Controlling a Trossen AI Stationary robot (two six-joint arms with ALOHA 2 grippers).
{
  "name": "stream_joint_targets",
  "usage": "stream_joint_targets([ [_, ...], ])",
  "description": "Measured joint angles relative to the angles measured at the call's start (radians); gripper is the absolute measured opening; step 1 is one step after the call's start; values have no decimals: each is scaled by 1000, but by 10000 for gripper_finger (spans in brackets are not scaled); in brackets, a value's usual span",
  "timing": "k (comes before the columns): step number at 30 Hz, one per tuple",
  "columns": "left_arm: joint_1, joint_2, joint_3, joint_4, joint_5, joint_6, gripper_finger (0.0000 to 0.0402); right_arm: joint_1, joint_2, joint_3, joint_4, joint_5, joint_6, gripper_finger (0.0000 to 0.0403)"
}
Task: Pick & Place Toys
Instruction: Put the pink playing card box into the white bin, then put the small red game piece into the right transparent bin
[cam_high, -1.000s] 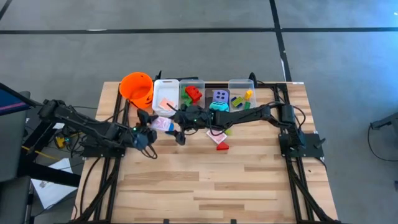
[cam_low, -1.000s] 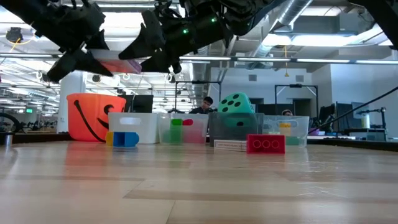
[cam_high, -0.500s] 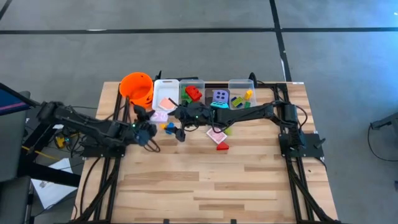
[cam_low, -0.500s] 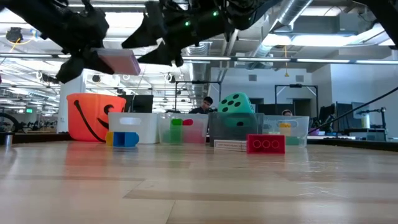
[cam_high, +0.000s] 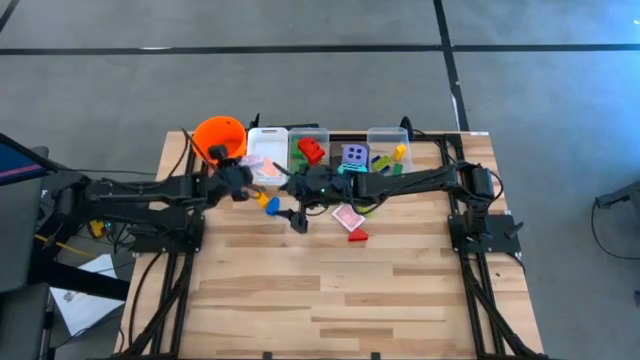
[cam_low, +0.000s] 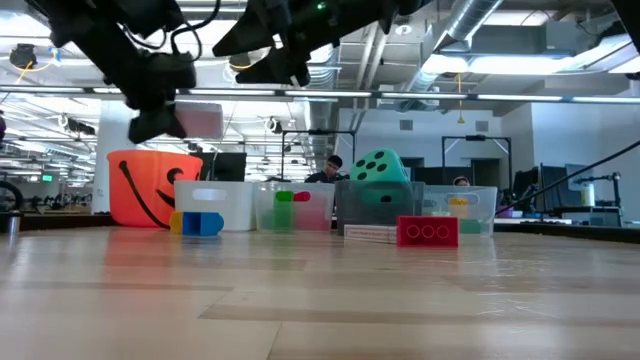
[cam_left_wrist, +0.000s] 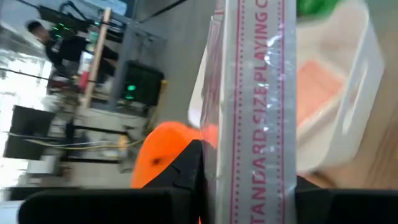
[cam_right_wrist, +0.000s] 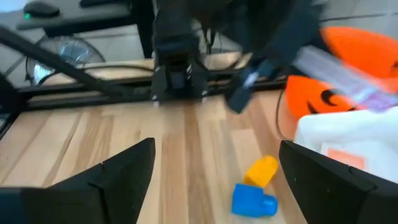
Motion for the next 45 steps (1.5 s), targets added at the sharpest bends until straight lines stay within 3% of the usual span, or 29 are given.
stream_joint_targets([
  [4, 87, 36, 0, 159, 107, -1, 76, 20, 3, 0, -34, 1, 1, 335],
  [10, 136, 144, 0, 332, 119, 0, 138, 58, 6, 0, -114, 1, 10, 335],
  [22, 138, 255, 1, 342, 120, -10, 218, 89, 6, -1, -225, 1, 10, 335],
  [29, 113, 194, 1, 343, 117, -103, 226, 80, 6, -1, -328, 7, -2, 335],
  [39, 16, 73, 1, 340, 121, -296, 221, 93, 7, -1, -571, -72, -209, 335],
  [45, -35, 18, 1, 342, 119, -400, 221, 142, 7, -1, -730, -51, -305, 335],
])
